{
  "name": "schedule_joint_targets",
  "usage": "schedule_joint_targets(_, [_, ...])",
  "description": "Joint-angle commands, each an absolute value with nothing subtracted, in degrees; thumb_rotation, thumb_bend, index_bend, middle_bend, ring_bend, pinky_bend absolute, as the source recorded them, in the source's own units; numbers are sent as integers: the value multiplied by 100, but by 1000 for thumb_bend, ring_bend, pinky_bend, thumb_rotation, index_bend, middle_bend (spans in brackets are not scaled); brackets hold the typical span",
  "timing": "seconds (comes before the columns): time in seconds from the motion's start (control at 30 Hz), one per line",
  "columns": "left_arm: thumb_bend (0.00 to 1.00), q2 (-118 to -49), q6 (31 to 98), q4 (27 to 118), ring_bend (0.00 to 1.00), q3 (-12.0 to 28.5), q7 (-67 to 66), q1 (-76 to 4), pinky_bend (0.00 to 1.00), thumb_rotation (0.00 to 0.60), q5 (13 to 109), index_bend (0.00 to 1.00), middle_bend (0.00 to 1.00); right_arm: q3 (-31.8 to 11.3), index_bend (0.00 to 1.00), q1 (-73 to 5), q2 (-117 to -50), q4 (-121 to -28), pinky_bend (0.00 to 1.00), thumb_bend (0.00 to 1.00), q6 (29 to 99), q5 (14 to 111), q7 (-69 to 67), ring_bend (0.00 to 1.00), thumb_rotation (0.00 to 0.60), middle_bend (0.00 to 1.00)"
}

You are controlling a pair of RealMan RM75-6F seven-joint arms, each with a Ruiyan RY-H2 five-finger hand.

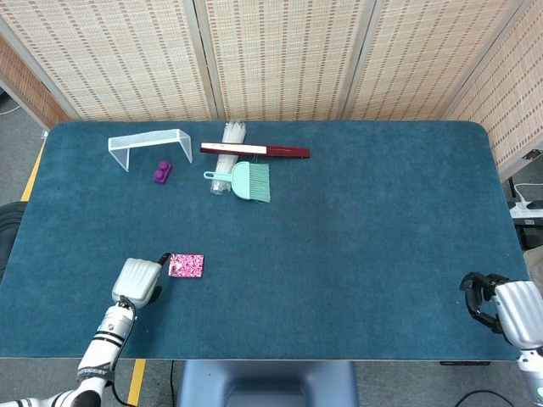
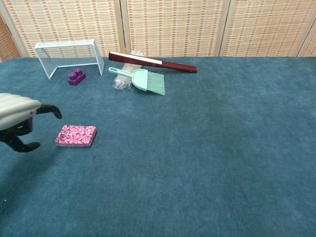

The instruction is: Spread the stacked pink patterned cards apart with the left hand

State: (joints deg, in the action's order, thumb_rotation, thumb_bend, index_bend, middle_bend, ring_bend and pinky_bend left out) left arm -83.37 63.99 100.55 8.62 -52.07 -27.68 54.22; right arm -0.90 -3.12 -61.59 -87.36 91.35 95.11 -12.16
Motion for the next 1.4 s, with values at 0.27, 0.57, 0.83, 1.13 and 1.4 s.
schedule_joint_targets(0.27, [345, -9779, 7868, 9825, 1000, 1462, -6116, -3262, 1000, 600, 3818, 186, 1000, -65, 791, -321, -6115, -8754, 931, 549, 9107, 9525, -1266, 666, 600, 734])
schedule_joint_targets(0.57, [345, -10446, 8391, 9334, 1000, 1623, -6347, -3516, 1000, 600, 3392, 186, 1000, -70, 791, -311, -6066, -8763, 931, 549, 9136, 9514, -1381, 666, 600, 735])
schedule_joint_targets(0.83, [343, -10855, 8477, 8861, 1000, 1750, -6377, -3692, 1000, 600, 3181, 186, 1000, -82, 791, -302, -6027, -8756, 931, 549, 9165, 9498, -1490, 666, 600, 735])
schedule_joint_targets(1.13, [345, -11043, 8392, 8556, 1000, 1750, -6311, -3796, 1000, 600, 3169, 204, 1000, -93, 791, -293, -6013, -8745, 931, 549, 9193, 9490, -1553, 666, 600, 735])
schedule_joint_targets(1.4, [343, -11038, 8363, 8521, 1000, 1743, -6276, -3817, 1000, 600, 3181, 231, 1000, -86, 791, -298, -6020, -8745, 931, 549, 9180, 9500, -1536, 666, 600, 735])
